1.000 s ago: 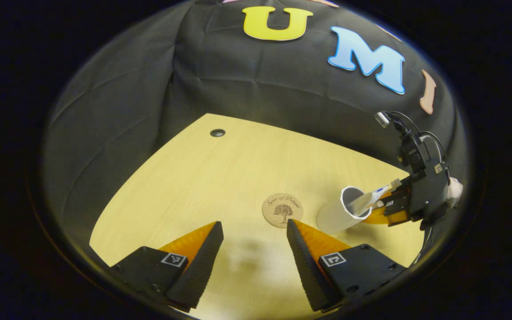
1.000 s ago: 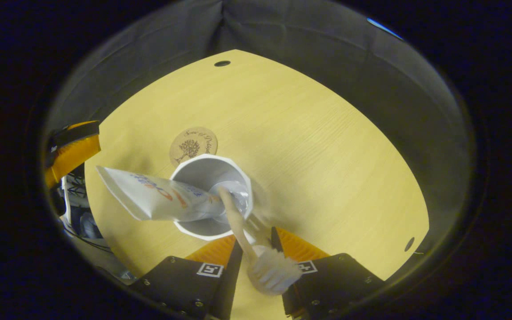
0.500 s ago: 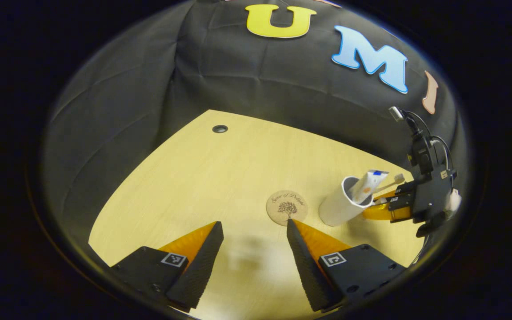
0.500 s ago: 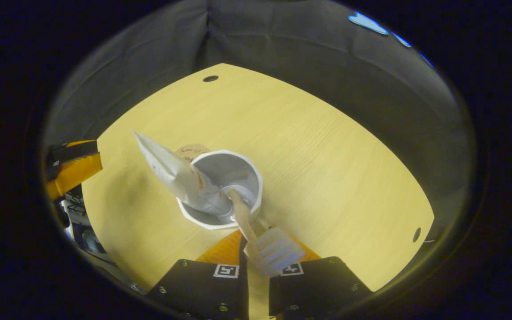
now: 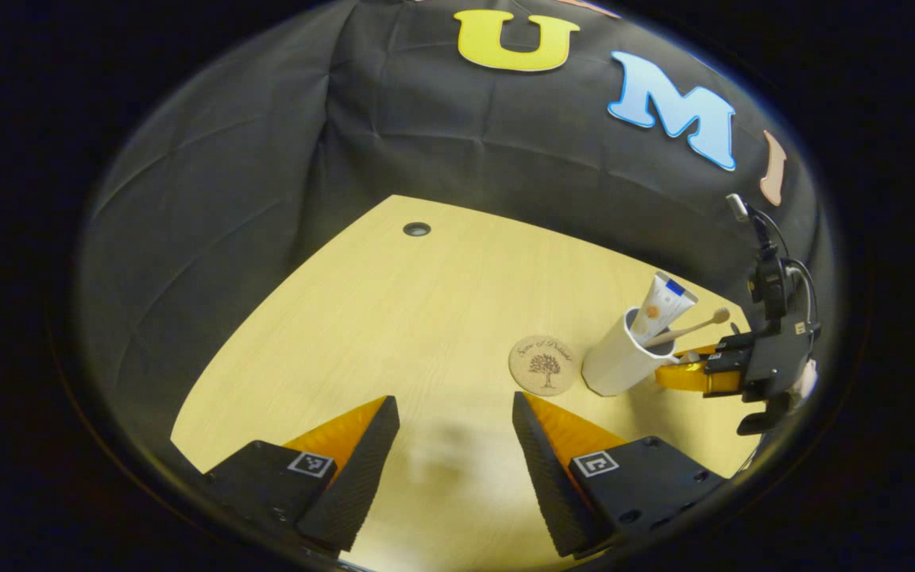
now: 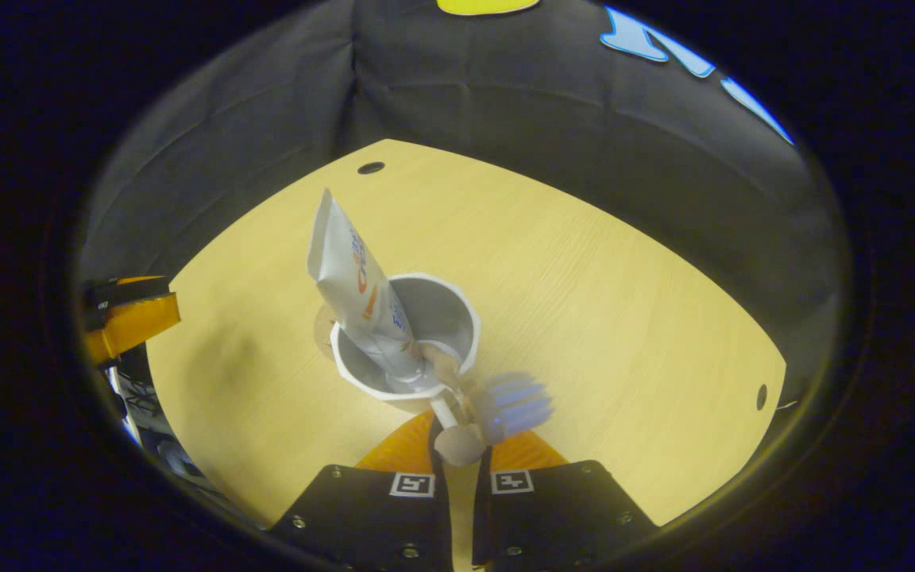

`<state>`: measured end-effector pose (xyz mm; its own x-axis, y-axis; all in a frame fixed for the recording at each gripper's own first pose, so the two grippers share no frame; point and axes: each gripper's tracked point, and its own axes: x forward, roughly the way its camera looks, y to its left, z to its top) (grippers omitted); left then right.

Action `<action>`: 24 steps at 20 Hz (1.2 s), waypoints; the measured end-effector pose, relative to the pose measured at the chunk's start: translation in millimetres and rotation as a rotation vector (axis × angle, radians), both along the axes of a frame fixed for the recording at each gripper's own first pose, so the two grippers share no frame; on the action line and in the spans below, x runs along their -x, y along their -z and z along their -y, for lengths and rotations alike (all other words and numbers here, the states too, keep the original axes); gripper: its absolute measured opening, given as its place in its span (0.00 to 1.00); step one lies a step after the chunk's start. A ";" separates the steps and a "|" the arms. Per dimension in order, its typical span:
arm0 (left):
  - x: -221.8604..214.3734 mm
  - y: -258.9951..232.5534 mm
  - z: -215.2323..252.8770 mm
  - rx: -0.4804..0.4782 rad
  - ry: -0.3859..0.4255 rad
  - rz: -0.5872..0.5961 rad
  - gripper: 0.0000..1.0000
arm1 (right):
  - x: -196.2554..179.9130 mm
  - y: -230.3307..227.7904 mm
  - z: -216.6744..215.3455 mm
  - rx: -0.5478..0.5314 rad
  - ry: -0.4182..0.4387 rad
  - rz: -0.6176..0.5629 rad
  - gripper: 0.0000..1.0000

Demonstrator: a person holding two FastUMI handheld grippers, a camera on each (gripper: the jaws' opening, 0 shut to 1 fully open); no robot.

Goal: Put the toothbrush and toothpaste on the desktop into the cup, then pick up the cup and place it on the coaster on the desktop.

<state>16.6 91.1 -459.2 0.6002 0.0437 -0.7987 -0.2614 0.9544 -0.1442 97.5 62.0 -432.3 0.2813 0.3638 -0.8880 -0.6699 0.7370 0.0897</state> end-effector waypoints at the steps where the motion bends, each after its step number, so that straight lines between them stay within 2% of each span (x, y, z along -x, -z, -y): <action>1: 1.7 0.7 -0.9 0.001 0.004 0.000 0.97 | 1.5 -3.1 -2.2 -0.007 0.011 0.014 0.11; 8: 8.6 3.7 -8.2 0.013 0.022 -0.001 0.97 | -10.2 -26.2 -31.3 -0.082 0.086 0.064 0.10; 10: 8.1 2.8 -13.4 0.012 0.020 0.001 0.97 | -7.2 -23.8 -33.2 -0.077 0.092 0.071 0.00; 11: 8.2 3.4 -16.6 0.010 0.018 0.001 0.97 | -5.5 -24.0 -33.8 -0.084 0.101 0.077 0.04; 13: 9.9 5.0 -22.1 0.009 0.010 0.001 0.97 | -4.2 -23.1 -35.1 -0.109 0.138 0.094 0.04; 15: 15.5 7.0 -25.6 -0.001 0.008 -0.005 0.94 | -4.4 -28.4 -37.9 -0.143 0.188 0.146 0.04; 20: 18.7 9.2 -26.1 -0.061 0.058 0.005 0.94 | -2.2 -31.7 -40.6 -0.255 0.278 0.292 0.04; 22: 21.0 28.8 -24.6 -0.096 0.106 0.012 0.97 | -2.2 -28.4 -41.2 -0.297 0.291 0.389 0.04; 24: 11.4 42.3 -14.5 -0.097 0.130 0.068 0.94 | -2.4 -30.5 -42.3 -0.368 0.294 0.468 0.04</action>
